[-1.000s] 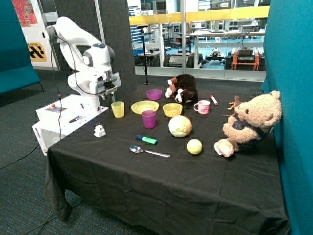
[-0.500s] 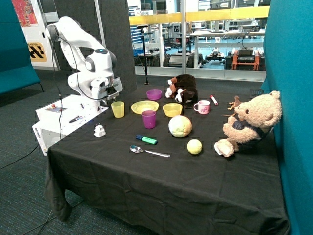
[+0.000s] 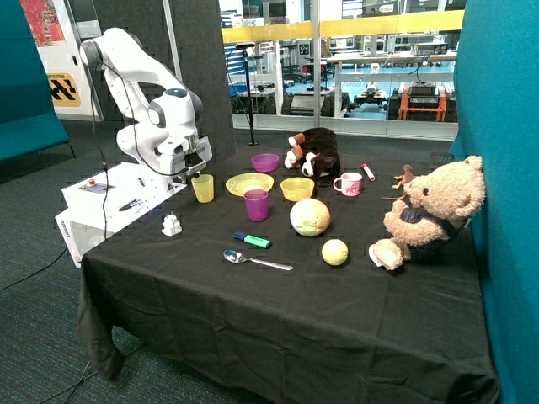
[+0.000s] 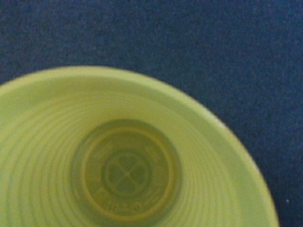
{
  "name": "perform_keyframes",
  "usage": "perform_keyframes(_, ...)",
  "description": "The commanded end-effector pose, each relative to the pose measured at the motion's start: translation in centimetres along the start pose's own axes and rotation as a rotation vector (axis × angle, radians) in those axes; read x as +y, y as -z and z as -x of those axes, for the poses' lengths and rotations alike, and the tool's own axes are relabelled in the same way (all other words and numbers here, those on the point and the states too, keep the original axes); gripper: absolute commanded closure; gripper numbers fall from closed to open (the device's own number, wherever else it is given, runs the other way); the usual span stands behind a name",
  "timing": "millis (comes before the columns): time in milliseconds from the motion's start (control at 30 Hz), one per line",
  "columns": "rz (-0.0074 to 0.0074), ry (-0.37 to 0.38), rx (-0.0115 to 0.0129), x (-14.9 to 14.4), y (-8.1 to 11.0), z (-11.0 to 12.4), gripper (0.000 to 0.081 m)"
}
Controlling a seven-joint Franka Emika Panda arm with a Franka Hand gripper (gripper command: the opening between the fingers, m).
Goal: Match the cups with the appropriate bowls
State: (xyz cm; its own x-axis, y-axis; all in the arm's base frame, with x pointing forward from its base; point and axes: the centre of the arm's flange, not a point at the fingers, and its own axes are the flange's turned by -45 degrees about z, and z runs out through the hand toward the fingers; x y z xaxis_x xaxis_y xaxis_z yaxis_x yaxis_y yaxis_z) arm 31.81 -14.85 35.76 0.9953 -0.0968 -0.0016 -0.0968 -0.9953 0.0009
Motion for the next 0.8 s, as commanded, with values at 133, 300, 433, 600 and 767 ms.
perform_keyframes(133, -0.0009, 0.039, 0.0017, -1.8, -1.2, -0.1, 0.0363)
perform_keyframes(300, -0.0009, 0.054, 0.0017, -2.6, -1.4, -0.5, 0.0364)
perform_keyframes(433, -0.0009, 0.059, 0.0017, -2.8, -1.5, -0.9, 0.0367)
perform_keyframes(600, -0.0008, 0.062, 0.0017, -2.7, -2.0, -1.0, 0.0375)
perform_keyframes(767, -0.0009, 0.060, 0.0017, -2.5, -2.8, -0.8, 0.0387)
